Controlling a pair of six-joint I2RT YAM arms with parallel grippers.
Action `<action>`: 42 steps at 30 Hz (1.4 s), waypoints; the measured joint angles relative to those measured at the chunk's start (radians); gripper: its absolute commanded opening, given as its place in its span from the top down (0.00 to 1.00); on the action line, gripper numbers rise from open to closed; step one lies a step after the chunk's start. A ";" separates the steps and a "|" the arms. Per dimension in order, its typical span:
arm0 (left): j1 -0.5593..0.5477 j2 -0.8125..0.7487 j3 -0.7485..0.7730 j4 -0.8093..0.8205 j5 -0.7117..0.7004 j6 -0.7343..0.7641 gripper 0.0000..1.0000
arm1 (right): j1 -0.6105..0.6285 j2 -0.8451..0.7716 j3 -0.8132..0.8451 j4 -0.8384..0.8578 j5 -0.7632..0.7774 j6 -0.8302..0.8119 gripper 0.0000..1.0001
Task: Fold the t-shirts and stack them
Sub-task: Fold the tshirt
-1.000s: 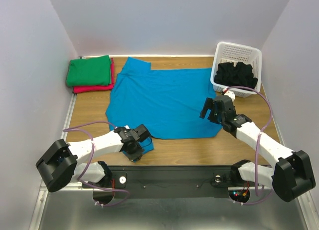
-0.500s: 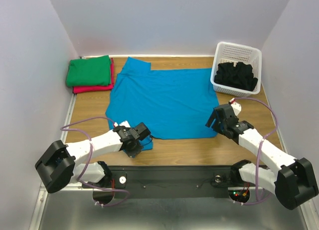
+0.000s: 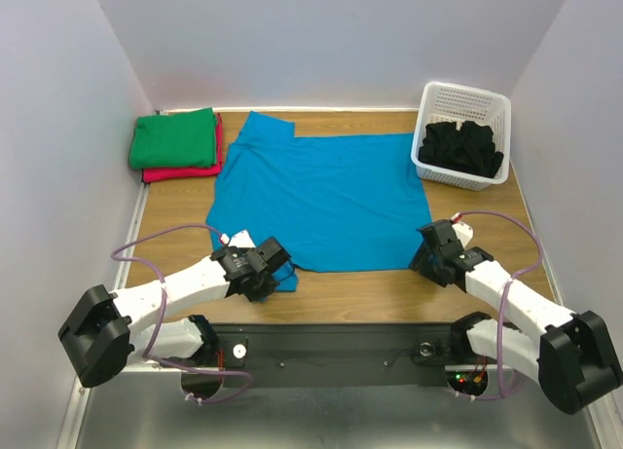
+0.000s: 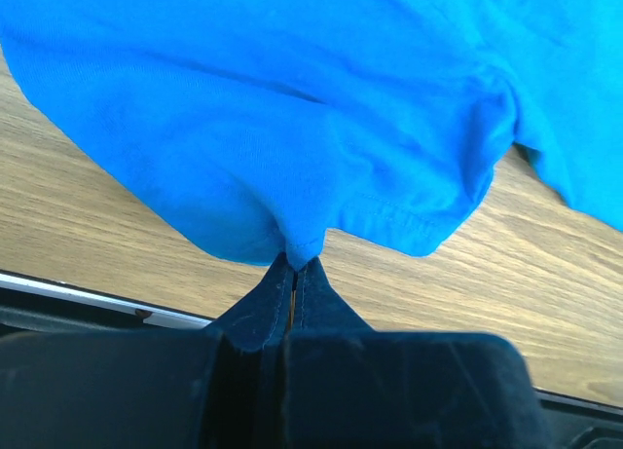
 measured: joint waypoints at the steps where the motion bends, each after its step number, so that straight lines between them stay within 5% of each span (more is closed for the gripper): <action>1: 0.000 -0.006 0.000 -0.001 -0.004 0.000 1.00 | 0.000 0.009 0.000 0.000 0.002 0.001 0.47; 16: 0.000 -0.046 0.002 -0.016 -0.055 0.000 1.00 | 0.000 0.096 0.037 -0.013 0.053 0.017 0.67; 33: 0.000 -0.052 0.032 -0.020 -0.073 0.018 1.00 | -0.005 -0.005 0.049 0.051 -0.019 -0.001 0.62; 42: 0.000 -0.070 0.032 -0.030 -0.074 0.018 1.00 | -0.005 0.138 0.053 0.072 0.002 0.002 0.62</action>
